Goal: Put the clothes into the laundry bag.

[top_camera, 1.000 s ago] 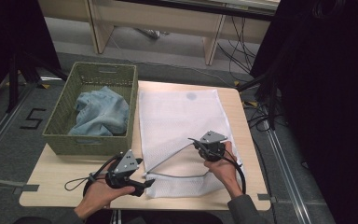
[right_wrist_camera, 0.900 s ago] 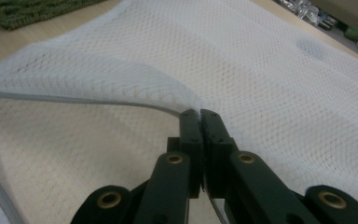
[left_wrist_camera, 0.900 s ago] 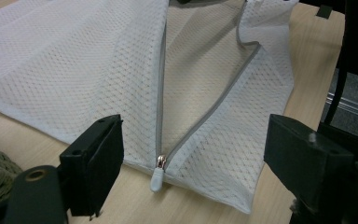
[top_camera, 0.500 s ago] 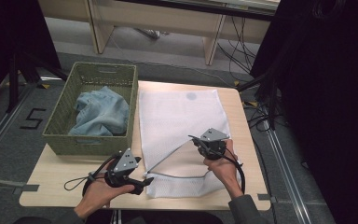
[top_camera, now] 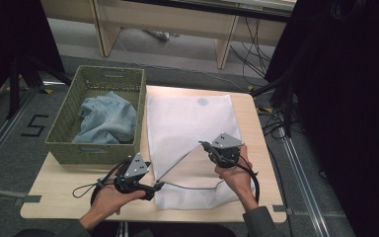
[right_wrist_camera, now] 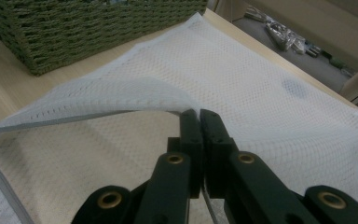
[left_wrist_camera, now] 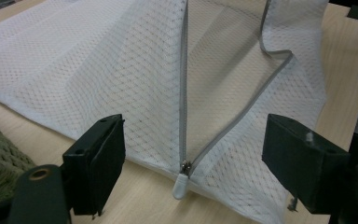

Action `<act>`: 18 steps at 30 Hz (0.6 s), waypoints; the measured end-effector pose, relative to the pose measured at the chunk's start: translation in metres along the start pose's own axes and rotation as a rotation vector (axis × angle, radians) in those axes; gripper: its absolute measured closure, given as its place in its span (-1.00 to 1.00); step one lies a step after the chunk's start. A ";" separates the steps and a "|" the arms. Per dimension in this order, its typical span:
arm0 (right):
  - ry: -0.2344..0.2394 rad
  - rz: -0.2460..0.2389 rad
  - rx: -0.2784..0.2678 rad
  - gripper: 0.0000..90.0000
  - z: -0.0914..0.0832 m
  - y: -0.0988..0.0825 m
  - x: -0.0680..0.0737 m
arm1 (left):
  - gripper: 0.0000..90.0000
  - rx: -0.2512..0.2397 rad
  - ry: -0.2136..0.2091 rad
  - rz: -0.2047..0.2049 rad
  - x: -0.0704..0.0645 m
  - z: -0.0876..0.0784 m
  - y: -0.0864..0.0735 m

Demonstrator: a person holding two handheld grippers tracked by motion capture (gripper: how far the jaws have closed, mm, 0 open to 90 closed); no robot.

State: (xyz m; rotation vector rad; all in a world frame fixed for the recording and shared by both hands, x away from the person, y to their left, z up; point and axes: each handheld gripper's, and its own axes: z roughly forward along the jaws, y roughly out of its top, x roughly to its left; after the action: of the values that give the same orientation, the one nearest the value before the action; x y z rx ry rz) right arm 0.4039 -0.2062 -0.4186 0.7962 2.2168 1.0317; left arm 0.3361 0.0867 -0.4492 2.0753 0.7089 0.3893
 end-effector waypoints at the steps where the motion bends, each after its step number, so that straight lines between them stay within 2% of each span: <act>1: -0.005 -0.009 0.003 0.99 0.000 0.001 0.001 | -0.55 -0.022 0.001 -0.010 0.000 0.000 0.000; 3: 0.009 0.008 0.014 0.99 0.000 0.002 0.004 | -0.55 -0.017 0.009 0.001 0.001 -0.006 0.003; 4: 0.006 -0.007 0.007 0.99 0.001 0.002 0.004 | -0.55 -0.038 0.007 -0.016 0.000 -0.007 0.004; 5: 0.000 -0.020 0.001 0.99 0.001 0.003 0.003 | -0.55 -0.036 0.014 0.005 0.003 -0.011 0.006; 8: 0.015 -0.018 0.007 0.99 0.002 0.003 0.005 | -0.56 -0.052 0.051 -0.015 0.011 -0.021 0.010; 9: 0.008 -0.009 0.008 0.99 0.001 0.003 0.005 | -0.56 -0.069 0.065 -0.036 0.015 -0.024 0.011; 10: 0.002 -0.009 -0.002 0.99 0.001 0.004 0.005 | -0.56 -0.058 0.086 -0.043 0.022 -0.031 0.014; 11: 0.009 -0.019 -0.001 0.99 0.000 0.005 0.005 | -0.58 -0.066 0.099 -0.061 0.027 -0.036 0.015; 13: 0.015 -0.010 0.003 0.99 0.000 0.006 0.006 | -0.59 -0.085 0.128 -0.081 0.037 -0.044 0.019; 14: 0.003 -0.026 -0.013 0.99 0.000 0.006 0.005 | -0.59 -0.081 0.150 -0.085 0.045 -0.050 0.021; 16: 0.018 0.004 0.006 0.99 0.000 0.006 0.006 | -0.59 -0.080 0.203 -0.120 0.062 -0.062 0.025; 18: 0.001 -0.019 -0.012 0.99 0.000 0.006 0.005 | -0.61 -0.069 0.252 -0.150 0.082 -0.072 0.028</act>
State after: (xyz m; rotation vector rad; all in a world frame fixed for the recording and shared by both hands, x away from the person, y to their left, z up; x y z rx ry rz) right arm 0.4022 -0.1997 -0.4149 0.7680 2.2132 1.0356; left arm 0.3730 0.1718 -0.3851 1.9124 0.9806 0.5880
